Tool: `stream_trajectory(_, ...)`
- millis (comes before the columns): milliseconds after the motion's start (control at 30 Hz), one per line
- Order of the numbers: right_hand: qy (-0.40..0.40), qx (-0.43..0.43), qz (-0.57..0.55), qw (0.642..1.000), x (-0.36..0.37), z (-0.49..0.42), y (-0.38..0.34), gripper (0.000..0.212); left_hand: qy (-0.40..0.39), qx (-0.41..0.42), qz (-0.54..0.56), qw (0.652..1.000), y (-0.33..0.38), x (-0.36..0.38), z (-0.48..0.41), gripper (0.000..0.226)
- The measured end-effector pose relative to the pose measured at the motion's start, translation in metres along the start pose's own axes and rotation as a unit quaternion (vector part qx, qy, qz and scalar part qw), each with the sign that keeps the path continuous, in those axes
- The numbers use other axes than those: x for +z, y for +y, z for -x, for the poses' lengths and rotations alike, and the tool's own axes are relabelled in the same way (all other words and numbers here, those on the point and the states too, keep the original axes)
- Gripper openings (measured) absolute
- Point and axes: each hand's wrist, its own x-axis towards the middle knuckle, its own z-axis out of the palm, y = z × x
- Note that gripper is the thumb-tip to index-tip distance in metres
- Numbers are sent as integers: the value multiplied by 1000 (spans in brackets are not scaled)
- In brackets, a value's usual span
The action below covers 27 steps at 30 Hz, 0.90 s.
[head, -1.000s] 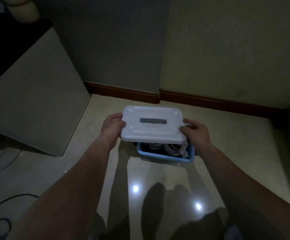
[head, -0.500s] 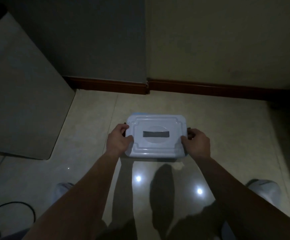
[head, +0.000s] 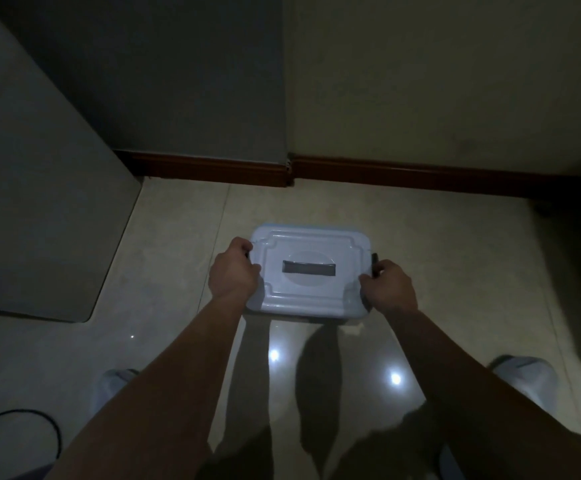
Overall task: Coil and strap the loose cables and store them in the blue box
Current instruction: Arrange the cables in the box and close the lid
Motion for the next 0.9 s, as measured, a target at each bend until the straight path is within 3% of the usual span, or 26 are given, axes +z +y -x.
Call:
stream_trajectory(133, 18, 55, 21, 998, 5, -3, -1, 57, -27, -84, 9, 996, 5, 4, 0, 50)
stream_trajectory(233, -41, 103, -49, 993, 11, -8, -2, 59, -95, -148, 49, 983, 6, 3, -5, 53)
stream_trajectory(300, -46, 96, -62, 992, 17, -8, 1, 48, -104, -134, 37, 985, 7, 2, -4, 44)
stream_trajectory(433, 47, 44, -28, 998, 23, -1, 0, 33, -53, -79, -45, 995, 11, 5, 8, 35)
stream_trajectory(600, 90, 18, 32, 995, 26, 4, -1, 25, -39, -76, -42, 995, 9, 7, 9, 34)
stream_trajectory(700, 48, 17, -31, 998, 24, -2, 3, 39, -66, -79, -3, 995, 1, 2, -2, 41)
stream_trajectory(833, -36, -6, -114, 993, 12, -12, 19, 55, -123, -41, 142, 981, -11, -2, -8, 72)
stream_trajectory(900, -28, -45, -120, 991, 10, -14, 25, 52, -118, 11, 148, 982, -15, 0, -8, 58)
